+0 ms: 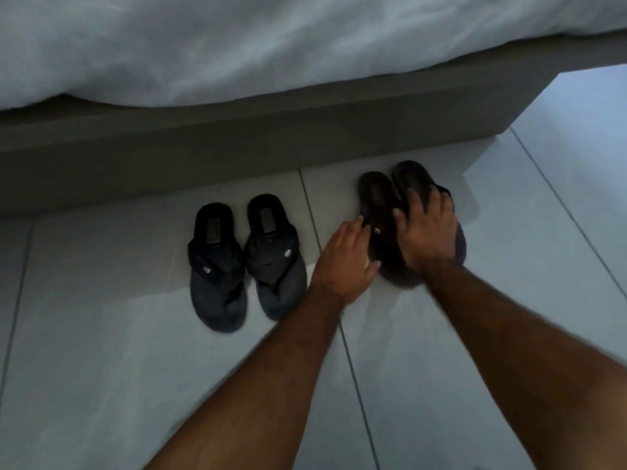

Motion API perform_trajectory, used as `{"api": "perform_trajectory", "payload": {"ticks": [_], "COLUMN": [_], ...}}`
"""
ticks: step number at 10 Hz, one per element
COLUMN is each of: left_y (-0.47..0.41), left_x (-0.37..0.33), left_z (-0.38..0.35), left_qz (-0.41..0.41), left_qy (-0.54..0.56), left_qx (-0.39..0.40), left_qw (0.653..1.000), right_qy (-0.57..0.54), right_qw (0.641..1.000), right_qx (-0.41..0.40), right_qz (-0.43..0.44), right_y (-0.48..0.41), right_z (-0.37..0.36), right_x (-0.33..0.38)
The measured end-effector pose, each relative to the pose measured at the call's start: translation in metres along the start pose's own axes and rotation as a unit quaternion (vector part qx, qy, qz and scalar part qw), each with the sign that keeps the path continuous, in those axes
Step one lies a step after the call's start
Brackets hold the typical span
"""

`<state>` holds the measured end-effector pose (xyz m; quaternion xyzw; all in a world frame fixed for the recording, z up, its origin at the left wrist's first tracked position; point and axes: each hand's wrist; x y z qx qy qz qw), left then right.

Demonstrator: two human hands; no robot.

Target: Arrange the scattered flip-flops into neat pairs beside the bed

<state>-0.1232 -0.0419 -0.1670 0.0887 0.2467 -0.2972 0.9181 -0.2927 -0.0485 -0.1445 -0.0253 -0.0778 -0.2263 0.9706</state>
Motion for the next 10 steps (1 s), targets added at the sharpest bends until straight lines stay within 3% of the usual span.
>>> {"api": "perform_trajectory", "payload": {"ticks": [1, 2, 3, 8, 9, 10], "left_y": [-0.038, -0.055, -0.055, -0.041, -0.037, -0.036], "left_x": [-0.030, -0.041, -0.039, -0.046, -0.047, -0.053], "left_z": [-0.021, -0.041, -0.052, -0.051, -0.033, 0.002], "left_qz": [0.012, 0.042, 0.051, 0.060, 0.047, -0.006], "left_qy": [-0.021, -0.051, -0.089, -0.106, -0.112, -0.151], "left_qx": [0.054, 0.102, 0.112, 0.139, 0.087, 0.012], "left_qw": [0.998, 0.993, 0.988, 0.983, 0.989, 0.988], "right_qy": [-0.027, -0.041, -0.112, -0.086, -0.033, 0.004], "right_qw": [0.992, 0.974, 0.968, 0.963, 0.981, 0.991], "right_qx": [0.100, 0.216, 0.215, 0.245, 0.188, 0.120], "right_qz": [-0.065, -0.051, -0.064, -0.078, -0.040, 0.054], "right_y": [-0.018, -0.025, -0.019, 0.006, 0.013, 0.010], "right_z": [-0.001, -0.015, -0.028, -0.022, -0.001, 0.040], "right_x": [-0.054, -0.083, -0.090, -0.089, -0.084, -0.084]}}
Point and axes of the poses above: each hand's wrist, its own y-axis away from the middle knuckle, its own z-axis out of the back of the hand, x = y × z, and after that the axes turned 5 degrees about -z, right-handed
